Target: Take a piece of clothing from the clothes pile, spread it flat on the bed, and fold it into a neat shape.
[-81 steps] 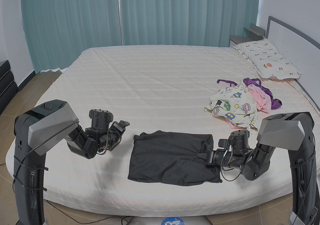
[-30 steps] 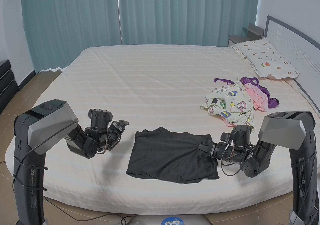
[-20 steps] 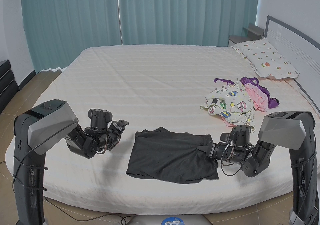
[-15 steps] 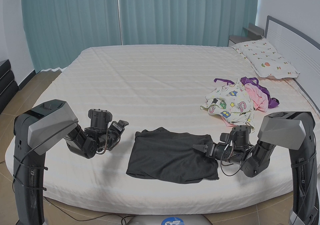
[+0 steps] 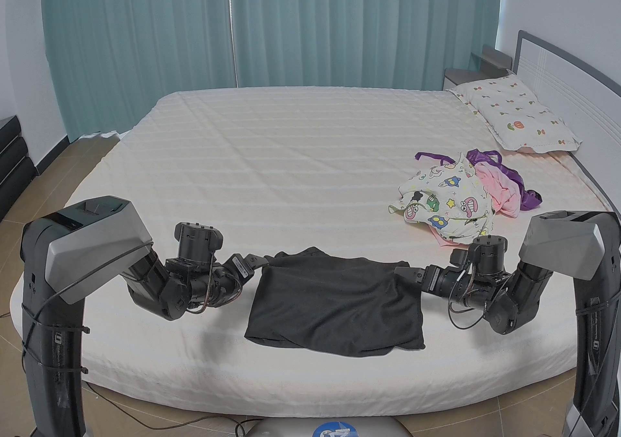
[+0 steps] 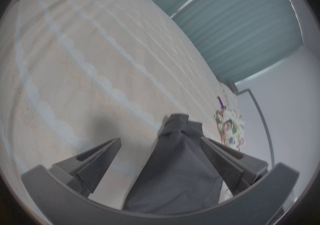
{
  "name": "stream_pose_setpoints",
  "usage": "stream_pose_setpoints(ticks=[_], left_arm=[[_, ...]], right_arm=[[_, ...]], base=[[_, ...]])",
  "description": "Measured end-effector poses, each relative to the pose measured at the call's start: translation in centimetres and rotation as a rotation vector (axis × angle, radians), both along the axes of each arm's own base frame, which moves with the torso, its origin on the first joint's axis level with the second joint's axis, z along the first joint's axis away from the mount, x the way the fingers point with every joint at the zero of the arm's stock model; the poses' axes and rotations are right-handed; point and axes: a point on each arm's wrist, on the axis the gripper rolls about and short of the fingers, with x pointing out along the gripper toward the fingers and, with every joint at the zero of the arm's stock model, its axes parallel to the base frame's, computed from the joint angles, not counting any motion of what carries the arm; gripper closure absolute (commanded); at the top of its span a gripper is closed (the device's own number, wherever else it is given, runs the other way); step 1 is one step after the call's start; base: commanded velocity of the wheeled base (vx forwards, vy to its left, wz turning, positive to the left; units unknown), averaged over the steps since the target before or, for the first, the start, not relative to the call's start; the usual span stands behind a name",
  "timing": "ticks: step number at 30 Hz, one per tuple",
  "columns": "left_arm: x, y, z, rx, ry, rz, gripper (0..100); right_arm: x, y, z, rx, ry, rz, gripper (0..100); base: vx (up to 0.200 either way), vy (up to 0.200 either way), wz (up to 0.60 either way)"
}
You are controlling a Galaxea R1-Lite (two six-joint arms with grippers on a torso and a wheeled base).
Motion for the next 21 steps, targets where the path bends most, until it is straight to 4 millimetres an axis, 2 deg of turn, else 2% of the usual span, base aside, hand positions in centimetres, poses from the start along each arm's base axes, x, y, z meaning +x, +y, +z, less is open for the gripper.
stream_pose_setpoints(ticks=[7, 16, 21], left_arm=[[-1.2, -1.9, 0.0, 0.107, 0.011, -0.138, 0], [0.2, -3.5, 0.4, 0.097, -0.04, -0.171, 0], [0.4, -4.2, -0.2, 0.097, -0.037, -0.189, 0]], right_arm=[[0.1, -0.6, -0.6, -0.015, 0.012, -0.033, 0], [0.1, -0.5, -1.0, -0.019, 0.019, -0.036, 0], [0.1, -0.3, -1.1, -0.021, 0.022, -0.033, 0]], base=[[0.0, 0.0, 0.0], [0.0, 0.0, 0.0], [0.0, 0.0, 0.0]])
